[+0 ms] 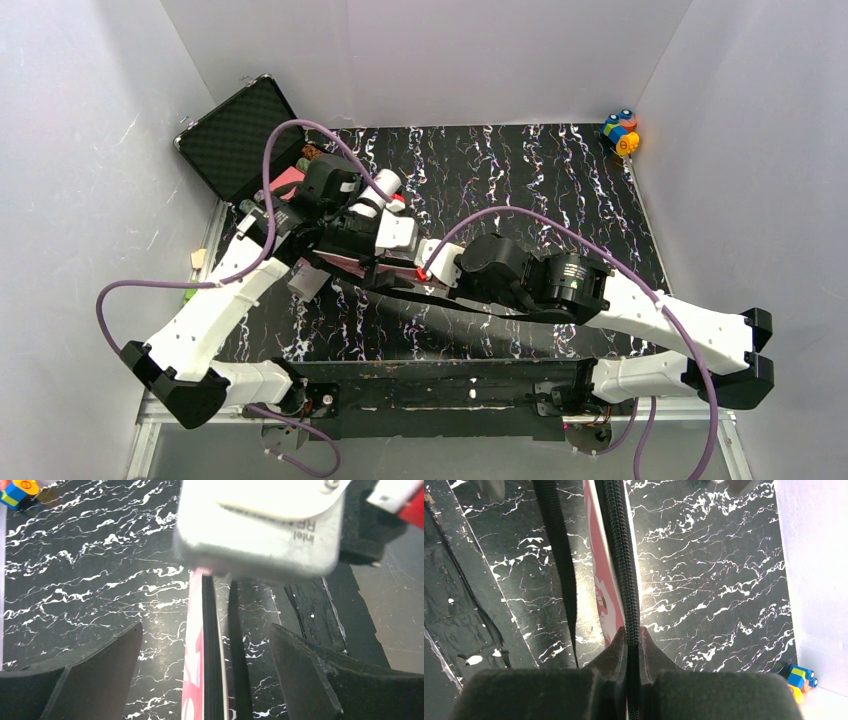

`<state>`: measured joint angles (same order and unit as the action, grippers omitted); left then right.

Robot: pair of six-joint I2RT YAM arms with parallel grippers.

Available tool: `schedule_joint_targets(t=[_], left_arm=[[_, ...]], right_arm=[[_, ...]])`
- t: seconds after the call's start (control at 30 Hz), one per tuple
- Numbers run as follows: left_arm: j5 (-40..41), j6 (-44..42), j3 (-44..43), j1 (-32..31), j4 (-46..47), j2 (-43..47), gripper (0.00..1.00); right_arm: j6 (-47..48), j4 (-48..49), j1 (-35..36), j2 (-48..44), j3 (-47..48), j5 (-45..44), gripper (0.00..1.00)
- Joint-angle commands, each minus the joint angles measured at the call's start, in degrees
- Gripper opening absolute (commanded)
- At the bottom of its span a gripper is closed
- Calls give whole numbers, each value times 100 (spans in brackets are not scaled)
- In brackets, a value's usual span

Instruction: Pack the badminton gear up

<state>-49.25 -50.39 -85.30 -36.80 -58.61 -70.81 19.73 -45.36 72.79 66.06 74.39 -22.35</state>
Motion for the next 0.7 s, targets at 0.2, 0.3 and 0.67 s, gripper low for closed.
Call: schedule_joint_targets(t=[0.2,0.3,0.67], left_arm=[[587,206,626,-297,681,80,95],[783,325,560,-309,816,-90,89],[741,455,785,-370,860,-47,35]], right_arm=[[217,1017,224,217,837,-12,1],[291,995,327,362,978,-35,1],[364,1425,433,293,1051,-275,1]])
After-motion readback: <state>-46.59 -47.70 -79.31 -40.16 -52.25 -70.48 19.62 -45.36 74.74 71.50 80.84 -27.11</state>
